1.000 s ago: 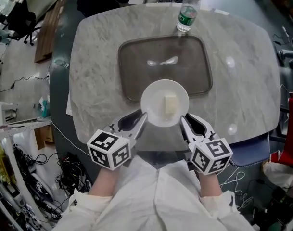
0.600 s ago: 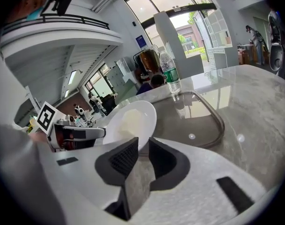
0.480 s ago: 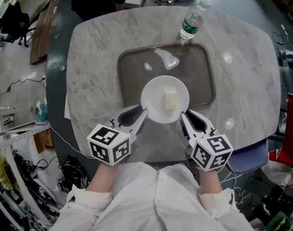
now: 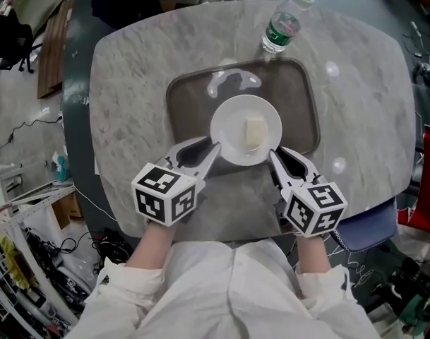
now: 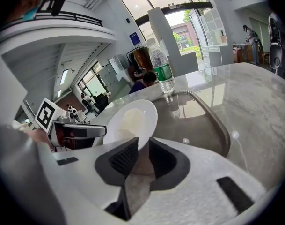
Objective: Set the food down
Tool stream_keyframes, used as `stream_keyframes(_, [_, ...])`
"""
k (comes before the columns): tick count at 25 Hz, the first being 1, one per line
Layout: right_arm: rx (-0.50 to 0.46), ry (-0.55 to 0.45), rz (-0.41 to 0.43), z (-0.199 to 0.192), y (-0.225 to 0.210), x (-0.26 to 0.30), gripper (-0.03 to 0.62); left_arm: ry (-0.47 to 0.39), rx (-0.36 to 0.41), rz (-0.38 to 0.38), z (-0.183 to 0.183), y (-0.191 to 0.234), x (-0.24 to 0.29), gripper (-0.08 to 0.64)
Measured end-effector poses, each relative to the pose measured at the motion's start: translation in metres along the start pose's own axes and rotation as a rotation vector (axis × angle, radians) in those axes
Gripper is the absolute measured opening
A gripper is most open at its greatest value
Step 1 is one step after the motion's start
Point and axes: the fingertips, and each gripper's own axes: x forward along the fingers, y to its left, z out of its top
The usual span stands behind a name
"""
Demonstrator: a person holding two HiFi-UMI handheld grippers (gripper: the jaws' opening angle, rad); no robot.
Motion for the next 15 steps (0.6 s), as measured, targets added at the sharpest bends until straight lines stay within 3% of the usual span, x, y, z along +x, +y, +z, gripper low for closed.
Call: stream_keyframes(15, [0.017, 0.048, -0.029, 0.011, -0.021, 0.027, 0.060, 0.073, 0.027, -0.010, 0.014, 0.018, 0.029, 0.081])
